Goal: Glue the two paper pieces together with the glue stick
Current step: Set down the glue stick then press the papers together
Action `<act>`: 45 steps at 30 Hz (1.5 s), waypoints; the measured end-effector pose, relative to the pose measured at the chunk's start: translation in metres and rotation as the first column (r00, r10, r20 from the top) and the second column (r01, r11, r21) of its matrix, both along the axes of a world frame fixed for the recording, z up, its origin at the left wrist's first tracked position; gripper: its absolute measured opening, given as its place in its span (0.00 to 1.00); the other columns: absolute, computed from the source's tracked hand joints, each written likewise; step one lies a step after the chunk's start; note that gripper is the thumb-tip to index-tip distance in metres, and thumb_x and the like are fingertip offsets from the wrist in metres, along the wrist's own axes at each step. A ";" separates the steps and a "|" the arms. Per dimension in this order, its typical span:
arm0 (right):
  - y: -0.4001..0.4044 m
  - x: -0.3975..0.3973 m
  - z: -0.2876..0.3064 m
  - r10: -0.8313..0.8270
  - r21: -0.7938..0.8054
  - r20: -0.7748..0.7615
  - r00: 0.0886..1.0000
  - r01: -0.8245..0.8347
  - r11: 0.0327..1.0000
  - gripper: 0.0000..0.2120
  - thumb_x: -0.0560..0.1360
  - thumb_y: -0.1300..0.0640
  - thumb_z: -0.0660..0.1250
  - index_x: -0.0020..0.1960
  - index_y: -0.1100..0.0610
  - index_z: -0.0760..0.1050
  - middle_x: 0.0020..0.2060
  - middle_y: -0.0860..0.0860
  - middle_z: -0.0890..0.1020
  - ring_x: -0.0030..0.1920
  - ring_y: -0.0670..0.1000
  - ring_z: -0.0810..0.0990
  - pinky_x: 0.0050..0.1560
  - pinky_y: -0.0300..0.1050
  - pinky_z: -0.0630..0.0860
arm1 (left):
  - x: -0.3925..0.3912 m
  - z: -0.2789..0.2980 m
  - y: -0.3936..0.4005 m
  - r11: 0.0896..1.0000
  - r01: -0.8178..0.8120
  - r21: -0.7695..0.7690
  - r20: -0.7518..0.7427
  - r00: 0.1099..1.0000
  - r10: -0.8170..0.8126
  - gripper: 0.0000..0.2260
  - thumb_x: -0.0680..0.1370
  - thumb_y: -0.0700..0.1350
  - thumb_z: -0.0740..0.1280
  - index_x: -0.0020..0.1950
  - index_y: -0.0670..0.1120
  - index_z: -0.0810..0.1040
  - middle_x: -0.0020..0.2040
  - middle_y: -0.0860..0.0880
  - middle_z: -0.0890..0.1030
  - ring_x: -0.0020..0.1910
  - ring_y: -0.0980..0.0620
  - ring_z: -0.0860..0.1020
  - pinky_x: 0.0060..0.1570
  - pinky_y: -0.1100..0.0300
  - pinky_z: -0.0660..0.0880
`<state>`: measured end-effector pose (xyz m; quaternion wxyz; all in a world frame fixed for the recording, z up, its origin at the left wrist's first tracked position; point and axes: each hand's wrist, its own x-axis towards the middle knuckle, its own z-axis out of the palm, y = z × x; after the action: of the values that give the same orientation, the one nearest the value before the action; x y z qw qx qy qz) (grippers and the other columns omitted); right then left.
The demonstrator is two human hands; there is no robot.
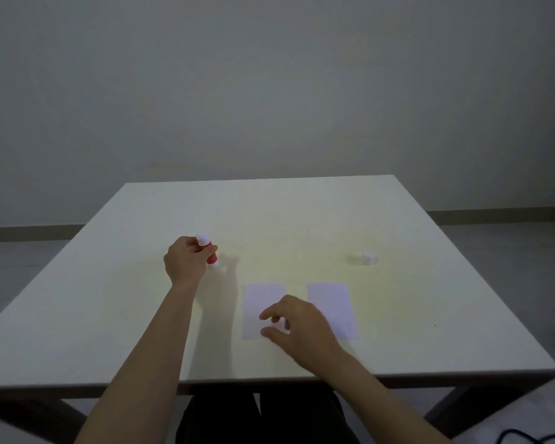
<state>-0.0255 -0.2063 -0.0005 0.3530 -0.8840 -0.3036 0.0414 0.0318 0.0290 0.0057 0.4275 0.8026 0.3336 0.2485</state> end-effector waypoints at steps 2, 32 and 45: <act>0.016 -0.008 -0.004 0.059 -0.099 0.083 0.995 -0.051 0.994 0.14 0.74 0.48 0.66 0.57 0.52 0.78 0.52 0.52 0.80 0.51 0.52 0.76 0.54 0.47 0.68 | -0.001 -0.001 0.001 1.000 0.011 0.011 0.006 1.000 -0.011 0.11 0.70 0.47 0.71 0.43 0.39 0.82 0.41 0.50 0.83 0.41 0.52 0.76 0.33 0.64 0.65; -0.006 0.019 0.036 -0.309 0.647 -0.481 0.820 0.570 0.506 0.07 0.79 0.62 0.57 0.43 0.61 0.70 0.33 0.53 0.79 0.28 0.49 0.80 0.31 0.42 0.78 | -0.058 0.003 -0.095 0.754 0.314 -0.577 0.197 0.949 -0.244 0.13 0.78 0.49 0.63 0.41 0.44 0.82 0.34 0.48 0.86 0.33 0.53 0.84 0.33 0.62 0.79; -0.070 0.023 0.030 -0.222 0.553 -0.596 0.772 0.595 0.584 0.09 0.76 0.59 0.65 0.39 0.59 0.79 0.30 0.52 0.81 0.26 0.50 0.76 0.26 0.41 0.71 | -0.048 0.014 -0.120 0.659 0.433 -0.615 0.253 0.900 -0.355 0.06 0.74 0.43 0.70 0.39 0.43 0.83 0.39 0.48 0.86 0.36 0.51 0.84 0.42 0.60 0.80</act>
<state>-0.0028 -0.2765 0.0295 0.7290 -0.6828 0.0188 0.0451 -0.0166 -0.0906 0.0195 0.7430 0.6380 0.1929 0.0606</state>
